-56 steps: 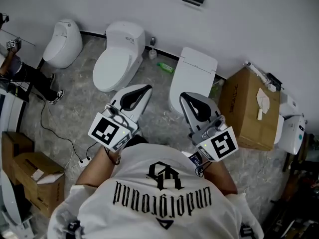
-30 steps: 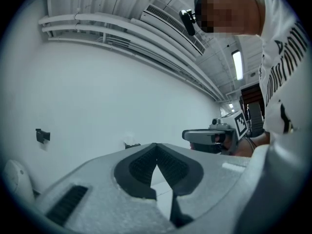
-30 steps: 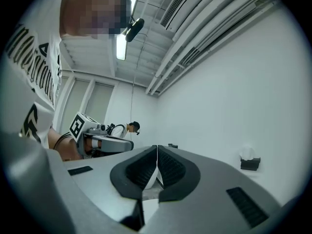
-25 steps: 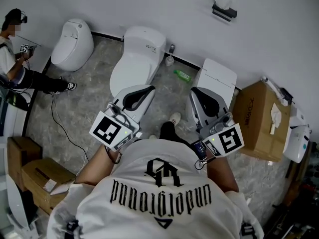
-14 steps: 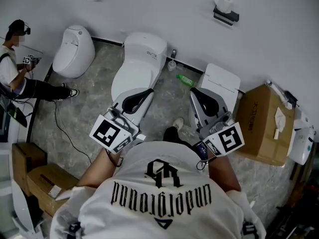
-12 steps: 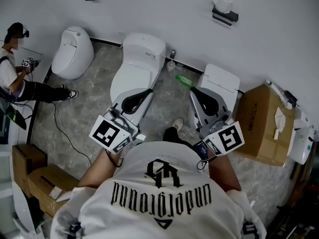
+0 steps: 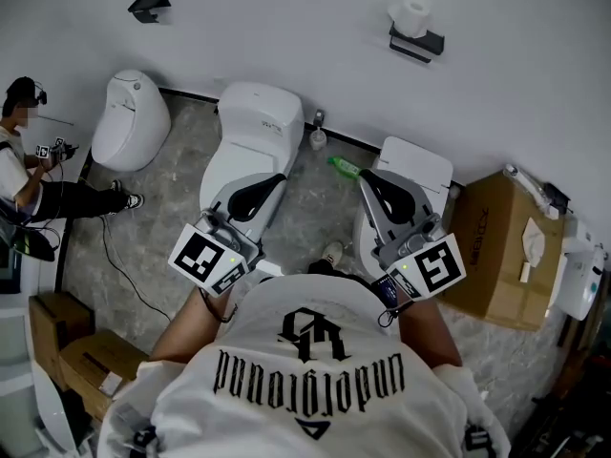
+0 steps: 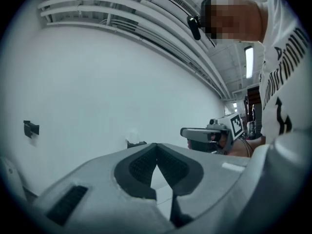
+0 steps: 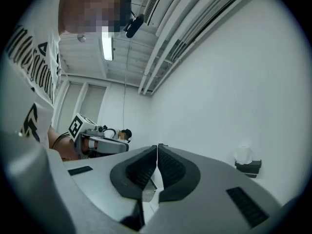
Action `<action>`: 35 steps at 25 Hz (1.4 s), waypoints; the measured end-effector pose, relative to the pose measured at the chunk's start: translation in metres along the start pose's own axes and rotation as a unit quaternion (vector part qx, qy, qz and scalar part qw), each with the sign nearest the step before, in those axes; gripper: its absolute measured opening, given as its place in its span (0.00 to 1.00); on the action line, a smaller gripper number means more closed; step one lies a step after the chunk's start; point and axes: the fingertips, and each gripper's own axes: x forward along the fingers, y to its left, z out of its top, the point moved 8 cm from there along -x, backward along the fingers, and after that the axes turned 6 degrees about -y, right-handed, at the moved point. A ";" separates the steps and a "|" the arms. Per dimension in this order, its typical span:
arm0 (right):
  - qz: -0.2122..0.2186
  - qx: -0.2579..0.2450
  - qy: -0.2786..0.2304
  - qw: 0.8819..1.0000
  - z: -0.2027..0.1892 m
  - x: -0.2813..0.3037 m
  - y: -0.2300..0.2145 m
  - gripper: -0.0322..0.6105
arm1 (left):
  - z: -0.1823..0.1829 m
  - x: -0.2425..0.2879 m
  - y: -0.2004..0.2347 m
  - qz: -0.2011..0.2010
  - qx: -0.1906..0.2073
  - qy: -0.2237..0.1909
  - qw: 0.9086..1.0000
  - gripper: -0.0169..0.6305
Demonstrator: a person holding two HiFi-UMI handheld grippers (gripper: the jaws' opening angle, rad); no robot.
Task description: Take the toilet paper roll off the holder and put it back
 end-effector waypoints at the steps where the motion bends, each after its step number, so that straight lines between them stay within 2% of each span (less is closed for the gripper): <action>1: -0.001 -0.001 0.000 1.000 0.000 -0.001 -0.012 0.07 | 0.000 0.012 0.002 -0.001 0.001 -0.001 1.000 0.05; 6: -0.003 -0.010 0.002 1.000 -0.002 -0.010 -0.075 0.07 | -0.013 0.079 0.004 -0.018 0.010 0.006 1.000 0.05; 10: -0.009 -0.012 0.006 1.000 -0.005 -0.017 -0.112 0.07 | -0.020 0.114 0.007 -0.017 0.004 0.002 1.000 0.05; 19: -0.032 -0.009 0.010 0.999 -0.003 -0.031 -0.152 0.07 | -0.020 0.160 0.021 -0.025 0.004 0.006 1.000 0.05; 25: -0.061 -0.015 0.011 0.998 -0.004 -0.031 -0.175 0.07 | -0.021 0.198 0.031 -0.057 0.008 0.000 0.998 0.05; 35: -0.105 -0.007 0.030 0.994 -0.016 -0.011 -0.214 0.08 | -0.034 0.265 0.066 -0.110 -0.014 -0.005 0.994 0.05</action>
